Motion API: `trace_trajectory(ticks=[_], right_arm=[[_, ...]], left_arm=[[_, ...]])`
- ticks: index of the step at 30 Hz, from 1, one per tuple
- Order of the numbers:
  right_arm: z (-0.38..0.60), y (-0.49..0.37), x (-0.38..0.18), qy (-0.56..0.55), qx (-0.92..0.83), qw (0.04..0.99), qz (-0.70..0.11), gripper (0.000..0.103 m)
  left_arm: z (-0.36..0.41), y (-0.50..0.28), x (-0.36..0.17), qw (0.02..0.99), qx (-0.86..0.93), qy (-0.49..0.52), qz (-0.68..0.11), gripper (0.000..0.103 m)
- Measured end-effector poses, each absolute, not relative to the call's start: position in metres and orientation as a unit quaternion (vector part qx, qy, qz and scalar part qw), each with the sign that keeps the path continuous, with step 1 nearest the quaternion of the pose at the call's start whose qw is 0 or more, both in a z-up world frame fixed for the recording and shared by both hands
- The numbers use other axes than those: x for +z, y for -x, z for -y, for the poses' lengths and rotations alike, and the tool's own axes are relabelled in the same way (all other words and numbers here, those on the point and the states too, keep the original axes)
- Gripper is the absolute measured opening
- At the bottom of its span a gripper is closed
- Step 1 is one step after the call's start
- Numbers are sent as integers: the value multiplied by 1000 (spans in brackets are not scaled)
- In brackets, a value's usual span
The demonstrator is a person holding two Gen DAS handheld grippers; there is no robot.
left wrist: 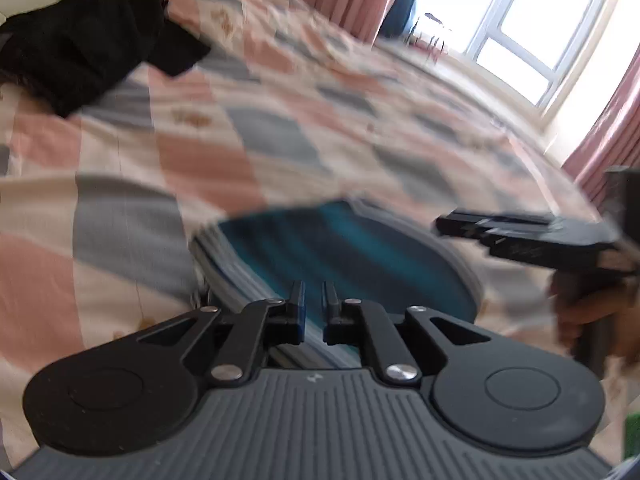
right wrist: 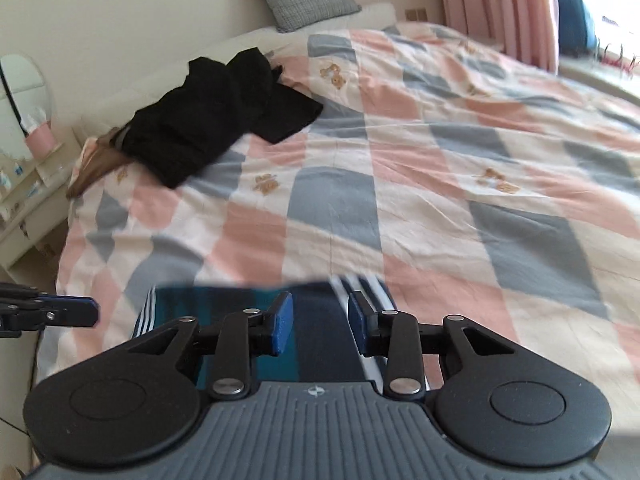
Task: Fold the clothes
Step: 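Open both grippers and release the folded sweater on the bed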
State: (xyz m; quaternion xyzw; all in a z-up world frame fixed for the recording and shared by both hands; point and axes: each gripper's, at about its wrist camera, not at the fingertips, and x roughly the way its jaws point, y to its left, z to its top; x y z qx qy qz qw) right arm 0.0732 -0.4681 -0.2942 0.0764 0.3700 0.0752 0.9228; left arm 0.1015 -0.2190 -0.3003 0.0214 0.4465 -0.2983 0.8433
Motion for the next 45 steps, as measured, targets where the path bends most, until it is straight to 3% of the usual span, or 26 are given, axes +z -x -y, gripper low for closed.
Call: trace_trajectory(ticks=[5, 8, 9, 10, 16, 34, 38, 45], right_arm=[[463, -55, -347, -34, 53, 904, -422, 42], [467, -57, -338, -57, 52, 906, -416, 43], [468, -55, -329, -64, 49, 908, -412, 43], [469, -50, -319, -70, 45, 910, -406, 43], [469, 9, -288, -123, 26, 900, -418, 58], [468, 152, -275, -188, 28, 871, -454, 70], [472, 162, -283, -201, 30, 863, -464, 73], [477, 181, -311, -225, 29, 837, -499, 73]], left_arm=[[223, -113, -344, 835, -254, -30, -488, 3], [228, -104, -319, 842, -221, -56, -489, 3], [230, -98, -310, 843, -206, -63, -493, 7], [231, -90, -300, 843, -189, -72, -499, 19], [228, -31, -257, 839, -144, -95, -516, 44], [226, 91, -244, 828, -99, -100, -543, 57], [210, 91, -249, 820, -112, -44, -559, 59], [146, 46, -257, 791, -139, 186, -566, 68]])
